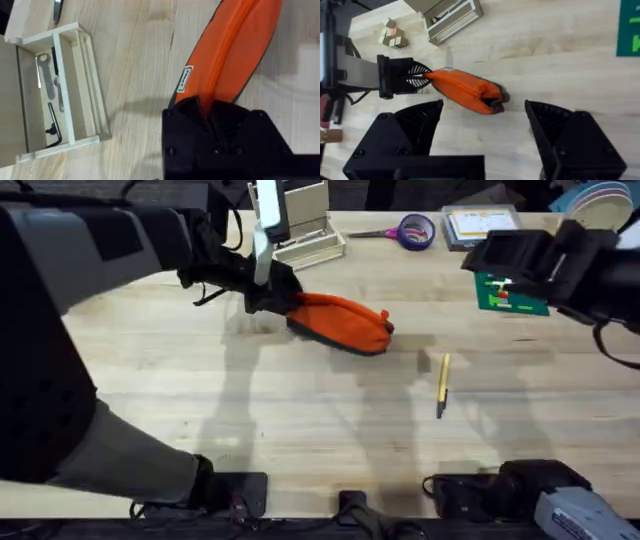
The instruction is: Unzip the bag, pick up the pens from the table one at a time and place them inside, then zip the bag closed.
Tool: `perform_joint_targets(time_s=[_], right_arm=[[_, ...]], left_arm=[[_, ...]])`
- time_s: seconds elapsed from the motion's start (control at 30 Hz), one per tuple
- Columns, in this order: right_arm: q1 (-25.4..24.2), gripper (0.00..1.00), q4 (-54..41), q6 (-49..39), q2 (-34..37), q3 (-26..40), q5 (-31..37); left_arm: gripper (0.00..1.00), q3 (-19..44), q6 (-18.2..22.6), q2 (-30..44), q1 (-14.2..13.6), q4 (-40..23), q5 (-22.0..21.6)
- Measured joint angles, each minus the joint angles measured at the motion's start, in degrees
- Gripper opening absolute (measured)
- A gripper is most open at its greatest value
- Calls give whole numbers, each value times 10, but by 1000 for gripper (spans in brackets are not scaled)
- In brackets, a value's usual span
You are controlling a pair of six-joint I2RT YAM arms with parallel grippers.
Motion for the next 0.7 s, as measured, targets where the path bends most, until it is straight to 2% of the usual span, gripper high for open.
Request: perform_joint_targets(time_s=[0.7], right_arm=[[1,997,0,26,91,0,-18]], left_arm=[[41,0,0,0,0,0,0]])
